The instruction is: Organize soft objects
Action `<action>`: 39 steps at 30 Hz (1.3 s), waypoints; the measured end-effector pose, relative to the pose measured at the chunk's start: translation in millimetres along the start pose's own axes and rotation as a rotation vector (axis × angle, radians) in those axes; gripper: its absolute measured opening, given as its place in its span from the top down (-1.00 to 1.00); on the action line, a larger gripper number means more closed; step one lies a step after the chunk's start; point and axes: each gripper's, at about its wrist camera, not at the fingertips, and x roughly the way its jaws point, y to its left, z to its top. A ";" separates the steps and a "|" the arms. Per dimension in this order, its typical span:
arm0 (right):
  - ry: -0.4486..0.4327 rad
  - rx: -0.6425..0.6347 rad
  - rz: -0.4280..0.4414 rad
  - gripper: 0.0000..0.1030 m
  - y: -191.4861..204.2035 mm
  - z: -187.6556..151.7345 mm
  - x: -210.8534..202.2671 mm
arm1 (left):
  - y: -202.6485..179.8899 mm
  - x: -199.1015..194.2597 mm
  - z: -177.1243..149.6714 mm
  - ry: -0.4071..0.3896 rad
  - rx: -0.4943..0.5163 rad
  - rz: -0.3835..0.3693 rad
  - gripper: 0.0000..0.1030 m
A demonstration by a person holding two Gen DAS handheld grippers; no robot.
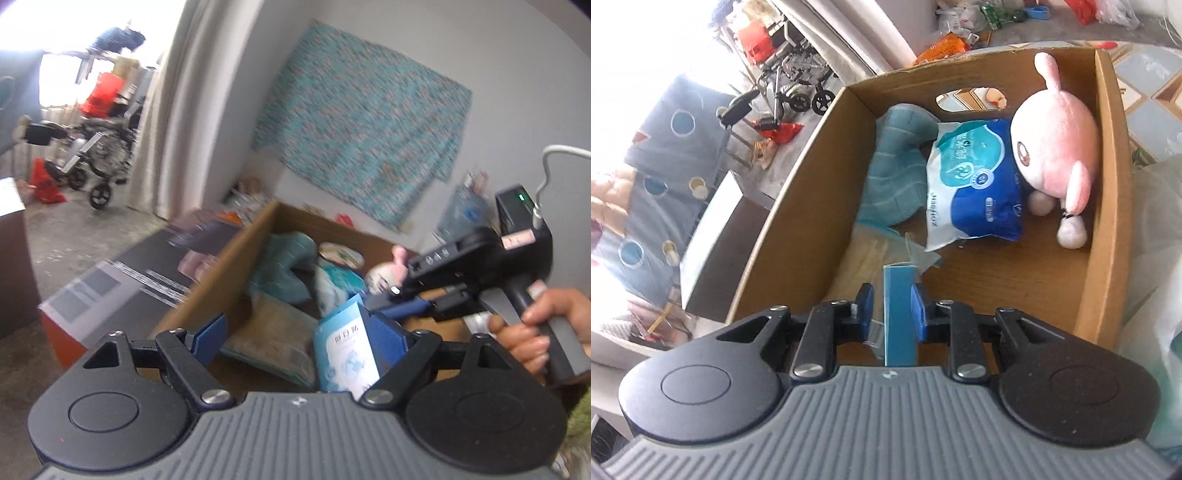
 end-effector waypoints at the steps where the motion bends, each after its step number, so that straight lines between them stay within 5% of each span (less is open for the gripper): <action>1: -0.010 -0.001 0.002 0.46 -1.0 -3.1 -2.2 | -3.3 3.8 0.3 0.020 0.012 -0.011 -0.64; 8: -0.162 -0.007 0.156 0.45 -22.0 -27.2 -62.5 | -33.5 47.0 14.9 0.202 0.166 -0.095 -0.55; 12: -0.265 -0.005 0.251 0.42 -42.1 -63.5 -111.5 | -55.5 86.5 13.9 0.366 0.291 -0.128 -0.30; 18: -0.374 0.019 0.232 0.36 -77.3 -121.8 -160.9 | -74.0 146.0 13.5 0.602 0.295 -0.124 -0.18; 22: -0.410 0.065 0.225 0.33 -103.7 -149.9 -172.1 | -94.0 176.7 11.2 0.686 0.344 -0.076 -0.34; 29: -0.452 0.149 0.227 0.26 -142.5 -174.1 -178.8 | -118.3 202.1 -7.0 0.773 0.468 -0.002 -0.37; 39: -0.460 0.188 0.257 0.22 -162.1 -177.6 -175.5 | -117.8 196.5 -4.5 0.689 0.611 0.145 -0.28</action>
